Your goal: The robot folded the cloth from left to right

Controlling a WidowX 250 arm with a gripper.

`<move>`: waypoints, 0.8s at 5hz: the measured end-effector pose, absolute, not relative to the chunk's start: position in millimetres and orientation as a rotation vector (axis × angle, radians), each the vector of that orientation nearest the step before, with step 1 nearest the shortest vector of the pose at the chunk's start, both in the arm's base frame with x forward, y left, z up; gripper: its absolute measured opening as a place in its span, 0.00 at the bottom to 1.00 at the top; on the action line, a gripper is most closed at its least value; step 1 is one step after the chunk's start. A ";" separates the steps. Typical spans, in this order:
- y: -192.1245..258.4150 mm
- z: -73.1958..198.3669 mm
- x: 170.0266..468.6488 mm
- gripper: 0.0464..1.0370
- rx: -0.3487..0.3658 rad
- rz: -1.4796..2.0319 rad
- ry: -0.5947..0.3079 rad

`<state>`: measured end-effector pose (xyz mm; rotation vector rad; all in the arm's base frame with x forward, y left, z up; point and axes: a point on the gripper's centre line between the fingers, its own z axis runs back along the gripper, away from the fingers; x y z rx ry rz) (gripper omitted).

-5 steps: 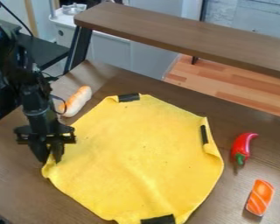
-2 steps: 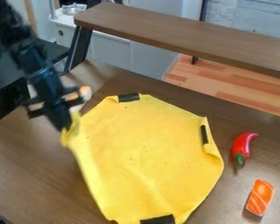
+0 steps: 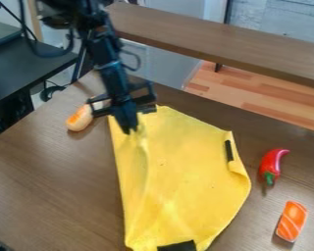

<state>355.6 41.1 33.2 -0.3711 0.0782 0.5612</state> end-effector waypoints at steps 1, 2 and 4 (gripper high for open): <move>10.0 35.3 376.9 0.00 -0.372 0.530 0.104; -16.7 30.6 400.0 0.00 -0.366 0.525 0.121; -62.6 26.3 435.1 0.02 -0.304 0.541 0.084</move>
